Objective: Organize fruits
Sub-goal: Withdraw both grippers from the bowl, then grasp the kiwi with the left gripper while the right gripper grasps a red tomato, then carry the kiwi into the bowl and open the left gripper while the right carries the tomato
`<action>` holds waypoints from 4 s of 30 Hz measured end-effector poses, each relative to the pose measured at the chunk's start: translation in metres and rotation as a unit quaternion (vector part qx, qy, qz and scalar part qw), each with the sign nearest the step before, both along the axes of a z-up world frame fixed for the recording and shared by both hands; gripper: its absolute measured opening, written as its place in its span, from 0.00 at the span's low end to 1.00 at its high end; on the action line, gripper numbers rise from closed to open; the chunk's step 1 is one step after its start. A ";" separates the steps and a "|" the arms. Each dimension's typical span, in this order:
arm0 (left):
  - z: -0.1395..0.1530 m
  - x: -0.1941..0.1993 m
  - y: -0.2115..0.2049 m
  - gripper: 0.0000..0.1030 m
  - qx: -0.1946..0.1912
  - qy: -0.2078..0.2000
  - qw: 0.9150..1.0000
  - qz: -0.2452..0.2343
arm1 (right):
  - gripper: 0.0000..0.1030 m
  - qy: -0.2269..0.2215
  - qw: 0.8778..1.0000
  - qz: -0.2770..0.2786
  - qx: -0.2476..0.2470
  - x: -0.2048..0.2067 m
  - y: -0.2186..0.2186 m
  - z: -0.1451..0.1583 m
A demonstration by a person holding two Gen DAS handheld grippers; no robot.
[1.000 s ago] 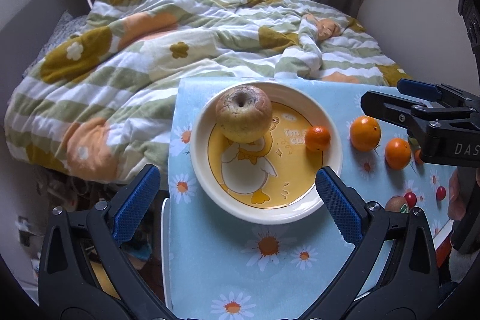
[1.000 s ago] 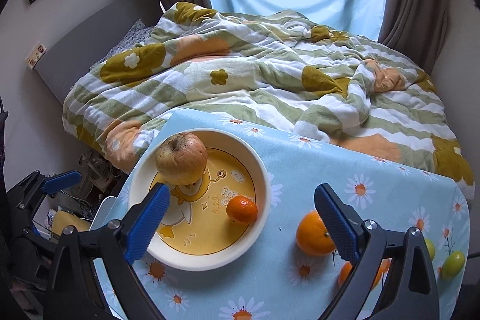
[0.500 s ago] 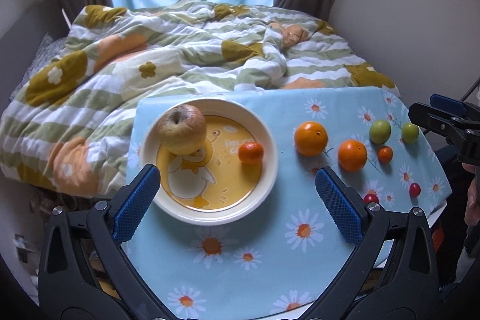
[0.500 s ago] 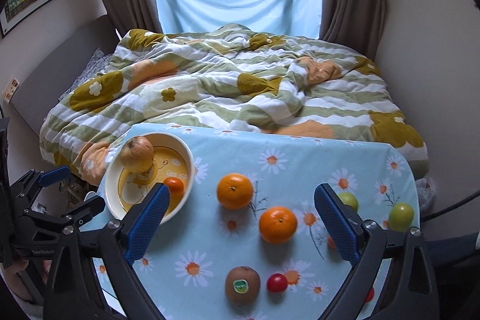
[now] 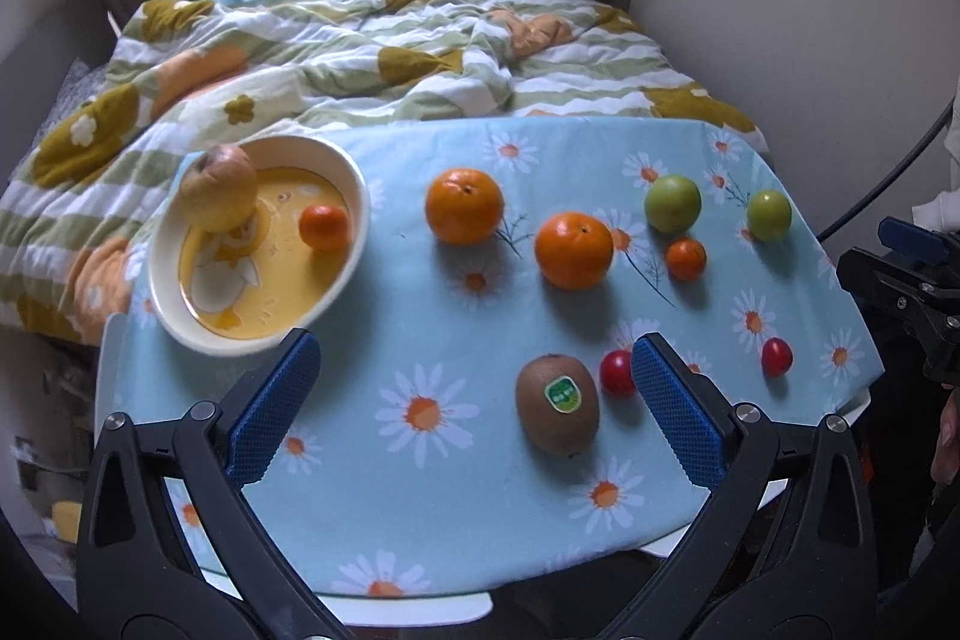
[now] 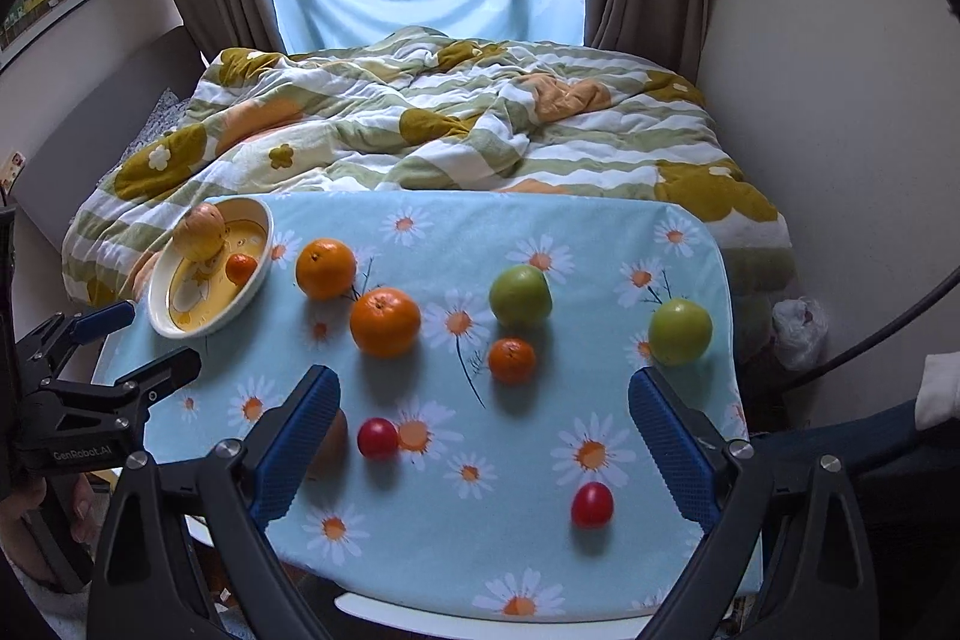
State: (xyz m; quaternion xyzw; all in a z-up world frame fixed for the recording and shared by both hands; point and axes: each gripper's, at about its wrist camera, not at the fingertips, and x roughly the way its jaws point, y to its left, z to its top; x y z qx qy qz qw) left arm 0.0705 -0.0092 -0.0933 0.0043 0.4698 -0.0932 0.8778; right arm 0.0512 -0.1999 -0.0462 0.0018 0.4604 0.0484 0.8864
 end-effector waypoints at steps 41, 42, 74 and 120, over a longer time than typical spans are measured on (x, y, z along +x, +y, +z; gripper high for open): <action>-0.111 0.001 -0.055 0.53 0.032 0.057 0.998 0.007 | 0.63 0.089 0.996 0.005 -0.007 -0.032 -0.062 -0.134; -0.111 0.001 -0.056 0.53 0.032 0.057 0.998 0.007 | 0.60 0.089 0.996 0.006 -0.007 -0.031 -0.062 -0.135; -0.067 -0.016 -0.040 0.50 0.006 0.031 0.999 0.024 | 0.27 0.054 0.997 0.046 -0.014 -0.019 -0.030 -0.099; -0.062 0.103 0.198 0.50 -0.005 0.047 0.996 0.070 | 0.27 0.034 0.991 0.127 0.001 0.108 0.220 -0.060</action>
